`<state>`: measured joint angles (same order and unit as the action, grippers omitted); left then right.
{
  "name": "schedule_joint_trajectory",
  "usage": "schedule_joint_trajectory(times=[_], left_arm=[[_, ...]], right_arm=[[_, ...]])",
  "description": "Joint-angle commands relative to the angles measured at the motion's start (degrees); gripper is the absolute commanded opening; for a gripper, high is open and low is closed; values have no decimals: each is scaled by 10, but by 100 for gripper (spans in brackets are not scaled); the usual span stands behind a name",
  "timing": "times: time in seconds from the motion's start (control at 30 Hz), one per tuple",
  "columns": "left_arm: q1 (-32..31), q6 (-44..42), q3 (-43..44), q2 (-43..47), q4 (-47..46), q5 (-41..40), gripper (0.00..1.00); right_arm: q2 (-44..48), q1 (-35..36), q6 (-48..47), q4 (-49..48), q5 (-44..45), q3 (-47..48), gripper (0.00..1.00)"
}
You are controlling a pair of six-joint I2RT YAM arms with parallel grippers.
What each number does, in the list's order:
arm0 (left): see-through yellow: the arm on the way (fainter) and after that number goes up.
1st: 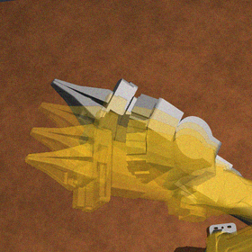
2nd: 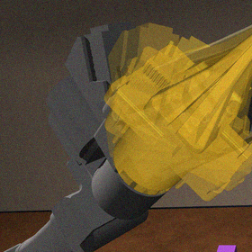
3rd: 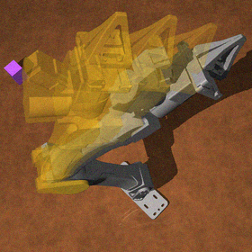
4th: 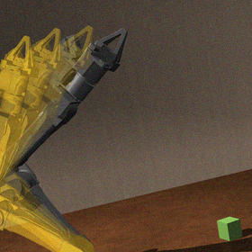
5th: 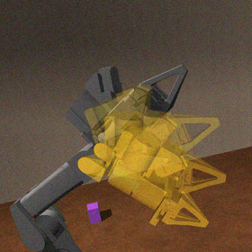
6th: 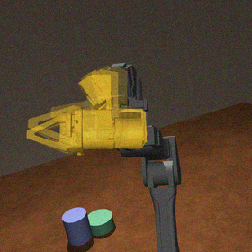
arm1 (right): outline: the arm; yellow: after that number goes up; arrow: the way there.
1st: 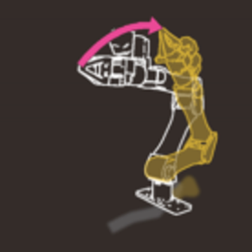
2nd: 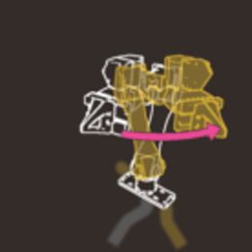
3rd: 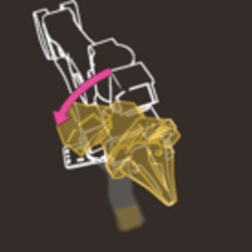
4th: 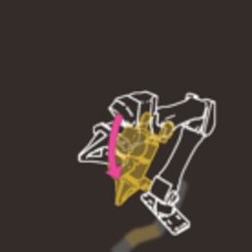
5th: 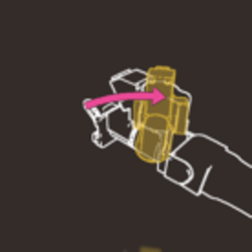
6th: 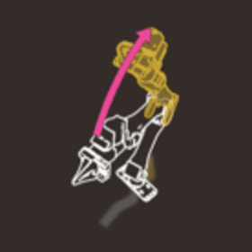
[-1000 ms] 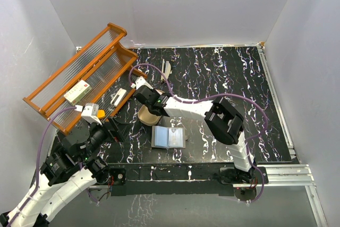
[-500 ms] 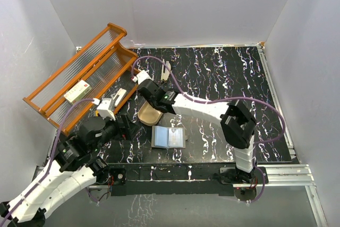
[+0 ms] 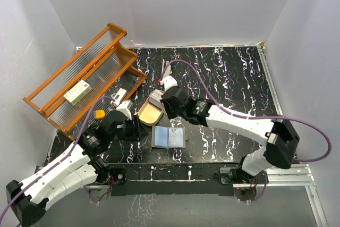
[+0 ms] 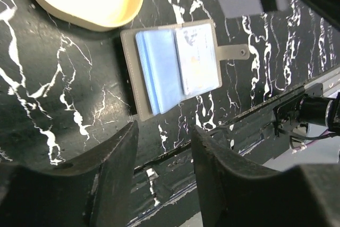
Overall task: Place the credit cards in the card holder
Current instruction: Pick up the credit card from the storage box, then insert the credit card into the card holder.
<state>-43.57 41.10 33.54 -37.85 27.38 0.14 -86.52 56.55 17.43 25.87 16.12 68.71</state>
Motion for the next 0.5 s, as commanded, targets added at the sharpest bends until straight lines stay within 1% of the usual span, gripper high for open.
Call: schedule_joint_trajectory(times=[0.0,0.1,0.2,0.33,0.47], left_arm=[[0,35,-35,-38,-72,47,41],[0,47,-61,-64,-98,48,37],[0,55,-86,-78,-124,47,35],[0,66,-113,-88,-167,56,39],[0,89,-135,-97,-207,62,39]], right_arm=[[65,-1,103,-57,-39,-59,0],[99,-1,156,-82,-65,-108,0],[126,-1,198,-104,-91,-153,0],[156,-1,239,-140,-91,-215,0],[171,-1,262,-167,-88,-254,0]])
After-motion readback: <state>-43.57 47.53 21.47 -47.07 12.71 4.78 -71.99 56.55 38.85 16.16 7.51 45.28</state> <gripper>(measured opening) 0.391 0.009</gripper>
